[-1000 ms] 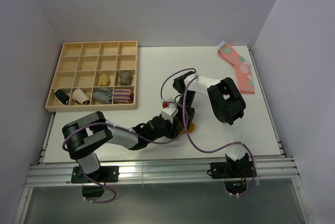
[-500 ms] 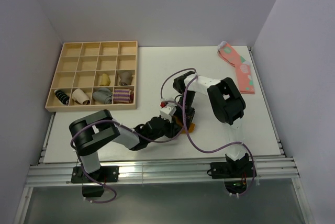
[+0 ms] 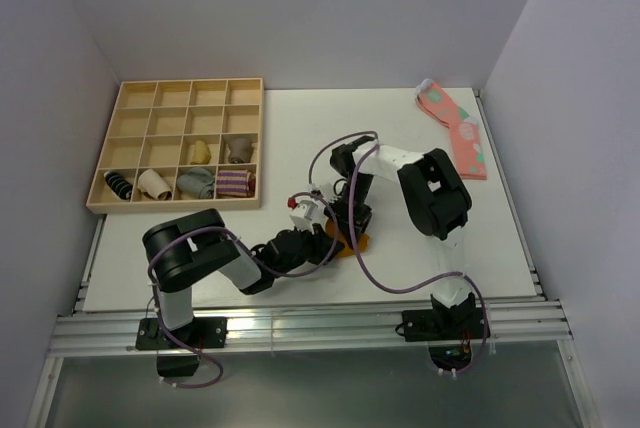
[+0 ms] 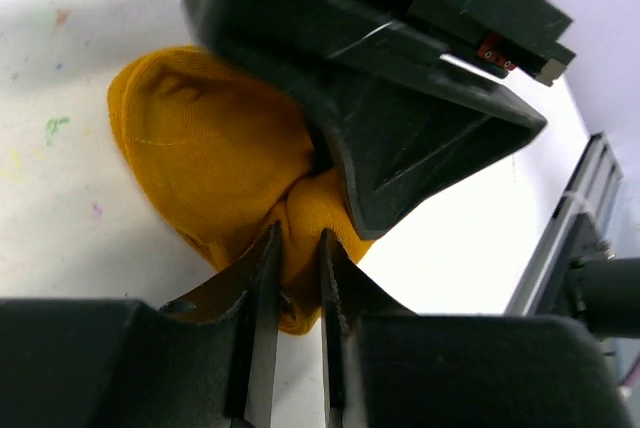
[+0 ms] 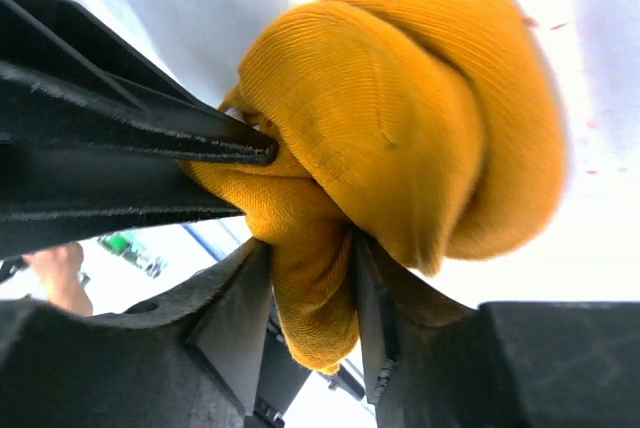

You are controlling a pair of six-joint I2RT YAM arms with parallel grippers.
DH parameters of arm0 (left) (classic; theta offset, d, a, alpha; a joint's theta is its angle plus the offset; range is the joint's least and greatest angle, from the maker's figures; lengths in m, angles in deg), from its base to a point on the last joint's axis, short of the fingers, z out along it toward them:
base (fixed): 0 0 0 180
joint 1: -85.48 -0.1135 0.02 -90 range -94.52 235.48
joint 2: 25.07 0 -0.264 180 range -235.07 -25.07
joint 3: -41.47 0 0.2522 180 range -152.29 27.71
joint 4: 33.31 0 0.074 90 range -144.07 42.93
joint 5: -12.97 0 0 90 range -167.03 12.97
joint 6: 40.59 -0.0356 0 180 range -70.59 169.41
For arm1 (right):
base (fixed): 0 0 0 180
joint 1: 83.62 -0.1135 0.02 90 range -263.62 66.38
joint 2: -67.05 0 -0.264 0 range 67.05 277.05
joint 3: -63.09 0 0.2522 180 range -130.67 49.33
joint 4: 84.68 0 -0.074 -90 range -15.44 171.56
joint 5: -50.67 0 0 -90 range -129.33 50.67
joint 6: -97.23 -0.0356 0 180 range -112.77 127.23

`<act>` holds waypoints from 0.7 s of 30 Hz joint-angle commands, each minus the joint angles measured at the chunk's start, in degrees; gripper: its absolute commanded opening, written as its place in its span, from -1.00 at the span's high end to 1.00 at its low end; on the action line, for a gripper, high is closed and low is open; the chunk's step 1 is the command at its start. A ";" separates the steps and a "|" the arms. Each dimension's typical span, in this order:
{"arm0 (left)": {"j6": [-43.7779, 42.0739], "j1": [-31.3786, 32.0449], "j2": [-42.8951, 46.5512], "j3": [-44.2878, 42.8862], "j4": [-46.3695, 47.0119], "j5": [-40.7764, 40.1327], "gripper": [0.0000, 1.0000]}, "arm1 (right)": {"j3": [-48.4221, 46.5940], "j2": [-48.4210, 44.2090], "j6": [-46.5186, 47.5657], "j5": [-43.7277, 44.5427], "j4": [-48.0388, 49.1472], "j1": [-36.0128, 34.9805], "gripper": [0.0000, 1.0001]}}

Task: Roll the socks
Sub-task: Roll the sock at the center of the board.

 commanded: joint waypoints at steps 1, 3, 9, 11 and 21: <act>5.82 0.56 -2.83 2.90 -5.23 1.92 0.99 | 0.41 -3.12 -1.76 0.21 14.49 0.46 0.10; 8.02 0.56 -3.01 2.73 -6.55 1.93 0.99 | -0.12 -4.44 -2.55 -0.76 15.46 2.21 0.08; 12.77 0.56 -3.10 2.64 -10.77 0.78 0.99 | -0.04 -11.03 -4.31 -6.29 20.38 8.27 0.05; 13.99 0.47 -3.36 2.20 -12.87 1.05 0.99 | 0.84 -14.27 -3.52 -7.44 21.26 9.33 0.04; 20.76 -1.11 -4.50 2.73 -16.83 2.28 0.99 | 10.95 -26.06 10.62 -11.74 21.98 10.83 -0.01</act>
